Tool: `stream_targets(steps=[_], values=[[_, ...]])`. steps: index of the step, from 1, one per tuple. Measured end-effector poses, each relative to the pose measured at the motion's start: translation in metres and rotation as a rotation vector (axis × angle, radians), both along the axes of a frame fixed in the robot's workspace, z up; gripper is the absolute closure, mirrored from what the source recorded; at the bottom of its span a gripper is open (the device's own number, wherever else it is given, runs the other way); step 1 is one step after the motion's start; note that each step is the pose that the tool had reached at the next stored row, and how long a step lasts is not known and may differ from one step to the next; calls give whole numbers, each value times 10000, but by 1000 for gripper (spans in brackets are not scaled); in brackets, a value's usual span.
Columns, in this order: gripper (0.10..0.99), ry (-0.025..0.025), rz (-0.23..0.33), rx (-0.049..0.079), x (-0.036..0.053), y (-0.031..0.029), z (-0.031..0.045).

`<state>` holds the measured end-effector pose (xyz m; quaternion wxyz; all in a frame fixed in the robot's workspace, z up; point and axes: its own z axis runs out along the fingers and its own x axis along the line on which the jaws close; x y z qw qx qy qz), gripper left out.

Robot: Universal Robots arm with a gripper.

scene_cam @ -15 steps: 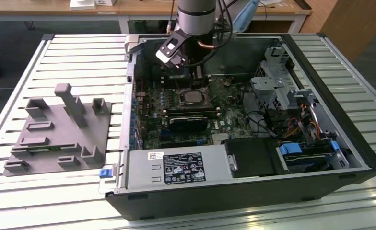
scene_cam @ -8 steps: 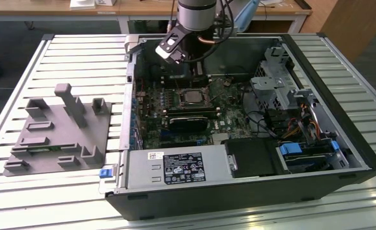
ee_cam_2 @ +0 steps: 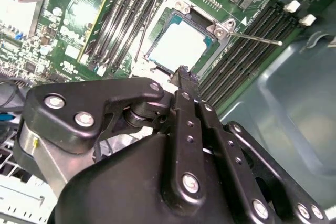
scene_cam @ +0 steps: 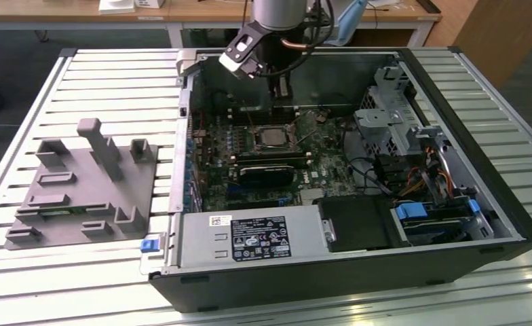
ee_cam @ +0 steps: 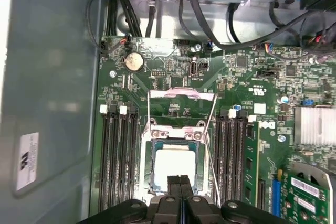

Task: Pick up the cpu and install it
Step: 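Close the cpu cover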

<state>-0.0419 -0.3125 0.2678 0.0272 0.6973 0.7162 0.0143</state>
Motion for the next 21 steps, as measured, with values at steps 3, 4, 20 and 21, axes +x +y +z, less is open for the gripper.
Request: stream_targets(steps=[3, 4, 20, 21], values=[[980, 0, 2, 1, 0, -14, 7], [980, 0, 1, 0, 0, -24, 7], [980, 79, 0, 126, 342, -74, 6], [980, 93, 0, 135, 362, -74, 5]])
